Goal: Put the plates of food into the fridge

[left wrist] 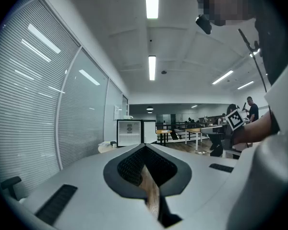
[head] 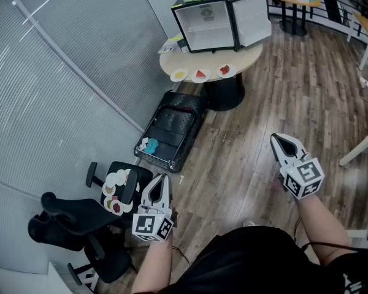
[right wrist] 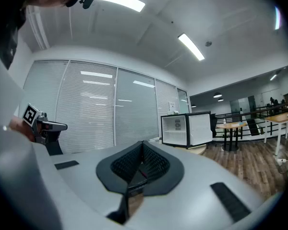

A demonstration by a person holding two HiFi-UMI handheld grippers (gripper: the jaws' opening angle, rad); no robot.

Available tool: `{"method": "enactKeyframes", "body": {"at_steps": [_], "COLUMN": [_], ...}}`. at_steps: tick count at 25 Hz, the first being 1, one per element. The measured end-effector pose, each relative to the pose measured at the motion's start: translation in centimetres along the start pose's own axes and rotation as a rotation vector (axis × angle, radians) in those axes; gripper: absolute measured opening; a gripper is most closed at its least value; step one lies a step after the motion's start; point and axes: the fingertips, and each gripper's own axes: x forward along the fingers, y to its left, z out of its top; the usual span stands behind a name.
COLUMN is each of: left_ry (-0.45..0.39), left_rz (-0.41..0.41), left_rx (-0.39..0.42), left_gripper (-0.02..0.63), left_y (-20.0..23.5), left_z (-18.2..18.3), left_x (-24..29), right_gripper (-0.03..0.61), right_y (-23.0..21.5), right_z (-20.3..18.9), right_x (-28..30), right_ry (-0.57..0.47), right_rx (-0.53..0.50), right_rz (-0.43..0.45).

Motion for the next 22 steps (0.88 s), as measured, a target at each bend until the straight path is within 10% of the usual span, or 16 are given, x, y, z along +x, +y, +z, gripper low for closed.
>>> {"method": "enactKeyframes", "body": {"at_steps": [22], "left_ry": [0.025], "left_rz": [-0.095], "left_rx": [-0.025], "left_gripper": [0.005], "left_y": [5.4], "left_z": [-3.1], "left_x": [15.7], "right_gripper": [0.005], "right_y": [-8.6], "right_z": [-3.0], "right_x": [12.3], "right_ry": [0.029], "right_rx": [0.003], "right_rz": [-0.098]}}
